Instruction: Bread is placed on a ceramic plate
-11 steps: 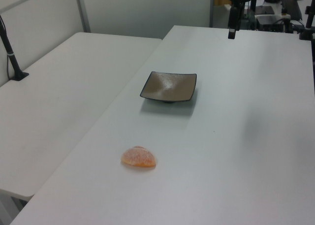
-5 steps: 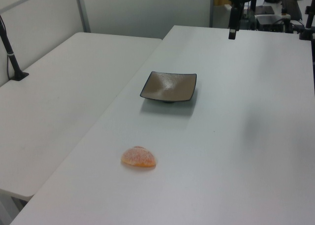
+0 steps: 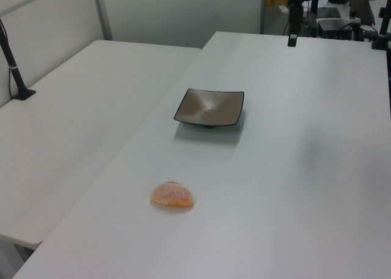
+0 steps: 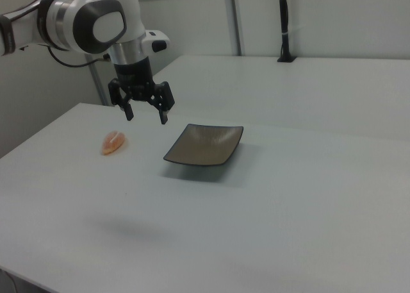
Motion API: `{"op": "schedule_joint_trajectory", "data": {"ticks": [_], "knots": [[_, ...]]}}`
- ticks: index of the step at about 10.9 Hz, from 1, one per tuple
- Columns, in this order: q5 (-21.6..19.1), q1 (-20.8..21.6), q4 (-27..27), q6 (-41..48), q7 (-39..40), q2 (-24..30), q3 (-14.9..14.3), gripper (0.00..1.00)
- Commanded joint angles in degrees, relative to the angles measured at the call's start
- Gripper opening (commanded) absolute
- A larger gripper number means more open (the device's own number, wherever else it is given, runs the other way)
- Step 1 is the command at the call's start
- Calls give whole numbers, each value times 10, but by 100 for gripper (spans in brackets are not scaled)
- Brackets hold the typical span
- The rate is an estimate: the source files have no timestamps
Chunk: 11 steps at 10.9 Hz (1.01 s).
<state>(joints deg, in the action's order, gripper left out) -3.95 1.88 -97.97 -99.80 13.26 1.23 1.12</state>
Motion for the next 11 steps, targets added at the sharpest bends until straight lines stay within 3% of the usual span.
{"op": "schedule_joint_trajectory", "data": {"ticks": [1,4,7,11], "knots": [[1,17,22,-2,9,-18,5,100],[5,57,105,-3,-56,-74,6,100],[17,125,212,-14,-152,-160,6,100],[37,208,225,-180,-252,-227,5,100]]}}
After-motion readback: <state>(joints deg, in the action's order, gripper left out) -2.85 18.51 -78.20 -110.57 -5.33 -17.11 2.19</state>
